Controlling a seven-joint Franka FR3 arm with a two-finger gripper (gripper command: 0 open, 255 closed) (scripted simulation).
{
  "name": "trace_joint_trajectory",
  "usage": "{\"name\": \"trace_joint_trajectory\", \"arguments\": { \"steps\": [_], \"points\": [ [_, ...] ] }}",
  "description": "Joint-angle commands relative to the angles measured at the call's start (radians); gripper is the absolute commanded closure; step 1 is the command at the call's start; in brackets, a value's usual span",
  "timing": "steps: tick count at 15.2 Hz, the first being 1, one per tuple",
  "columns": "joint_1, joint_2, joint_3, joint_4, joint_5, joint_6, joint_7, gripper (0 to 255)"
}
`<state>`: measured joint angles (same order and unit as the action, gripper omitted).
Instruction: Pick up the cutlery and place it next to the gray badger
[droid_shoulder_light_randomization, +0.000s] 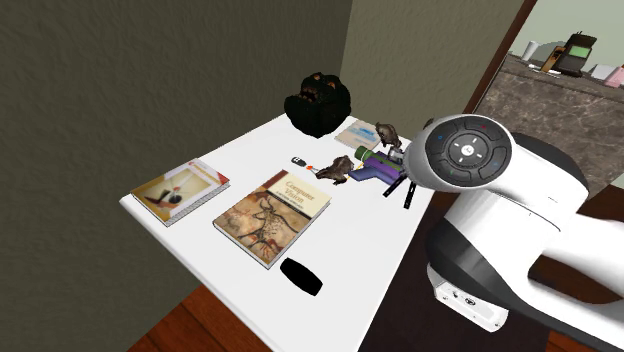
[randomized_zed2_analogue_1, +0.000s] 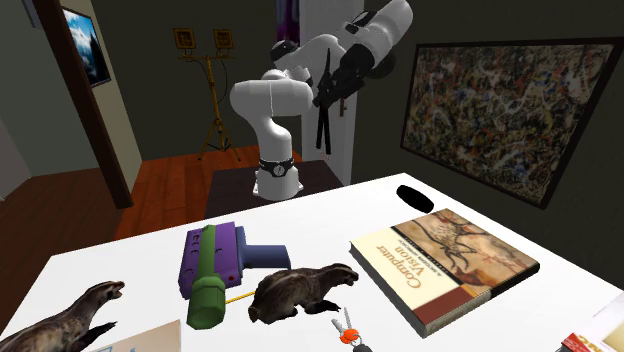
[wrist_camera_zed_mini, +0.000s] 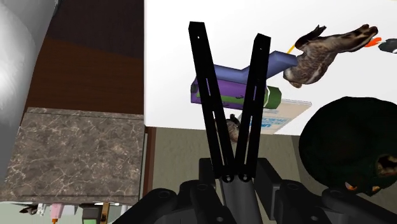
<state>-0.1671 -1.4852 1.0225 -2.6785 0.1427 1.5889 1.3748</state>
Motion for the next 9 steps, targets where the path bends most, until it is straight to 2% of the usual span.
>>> {"name": "trace_joint_trajectory", "arguments": {
  "steps": [1, 9],
  "points": [
    [-0.012, 0.002, -0.022, 0.019, -0.018, -0.010, -0.013, 255],
    [-0.059, 0.020, -0.105, 0.099, -0.088, -0.046, -0.064, 255]
  ]
}}
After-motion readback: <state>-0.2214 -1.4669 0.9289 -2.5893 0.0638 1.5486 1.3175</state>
